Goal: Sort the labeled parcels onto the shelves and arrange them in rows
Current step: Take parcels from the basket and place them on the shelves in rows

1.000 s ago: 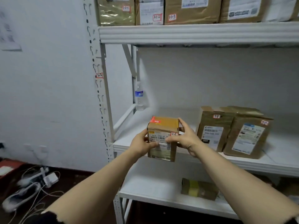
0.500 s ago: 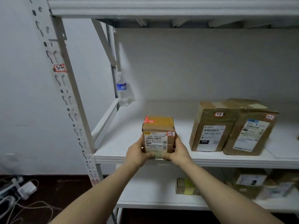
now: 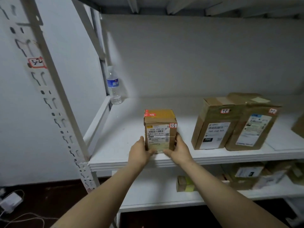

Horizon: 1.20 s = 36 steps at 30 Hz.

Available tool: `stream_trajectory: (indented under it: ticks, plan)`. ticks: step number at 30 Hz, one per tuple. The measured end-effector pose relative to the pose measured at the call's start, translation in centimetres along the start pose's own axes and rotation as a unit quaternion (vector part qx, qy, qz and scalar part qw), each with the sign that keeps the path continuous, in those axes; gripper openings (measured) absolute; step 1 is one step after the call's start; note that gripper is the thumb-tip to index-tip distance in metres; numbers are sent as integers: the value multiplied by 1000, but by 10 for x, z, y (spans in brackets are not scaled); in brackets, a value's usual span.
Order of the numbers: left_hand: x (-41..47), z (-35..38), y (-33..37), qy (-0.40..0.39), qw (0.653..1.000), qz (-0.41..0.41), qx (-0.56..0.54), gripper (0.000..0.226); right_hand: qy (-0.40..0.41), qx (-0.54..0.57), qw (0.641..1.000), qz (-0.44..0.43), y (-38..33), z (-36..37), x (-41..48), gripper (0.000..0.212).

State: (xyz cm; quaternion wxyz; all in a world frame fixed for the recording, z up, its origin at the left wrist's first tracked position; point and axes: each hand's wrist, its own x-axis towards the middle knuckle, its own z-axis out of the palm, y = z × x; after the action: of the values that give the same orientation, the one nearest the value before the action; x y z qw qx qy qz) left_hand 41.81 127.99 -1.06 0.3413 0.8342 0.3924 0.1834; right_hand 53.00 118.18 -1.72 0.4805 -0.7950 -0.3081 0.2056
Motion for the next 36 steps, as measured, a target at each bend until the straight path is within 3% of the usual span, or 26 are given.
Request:
stream_trajectory:
  ticks: [4,10,16,22,25,31,36]
  plan:
    - [-13,-5,3,-3,1000,-23,11,47,51,-13,997,48,-2,-4,-22,99]
    - [-52,-7,15,24,998,-29,-43,94,126,43,986,100,12,-23,-84,90]
    - [-129,4,45,19,999,26,-19,92,177,62,973,135,23,-62,-175,92]
    - [-244,47,124,-95,982,162,30,81,271,76,950,136,43,-137,-319,80]
    - [-330,86,172,-168,952,244,69,70,346,83,921,157,70,-185,-424,77]
    - [-521,151,250,-285,854,418,122,62,510,85,826,223,119,-256,-645,75]
    - [-701,190,306,-373,751,537,98,69,649,95,707,265,139,-291,-828,72]
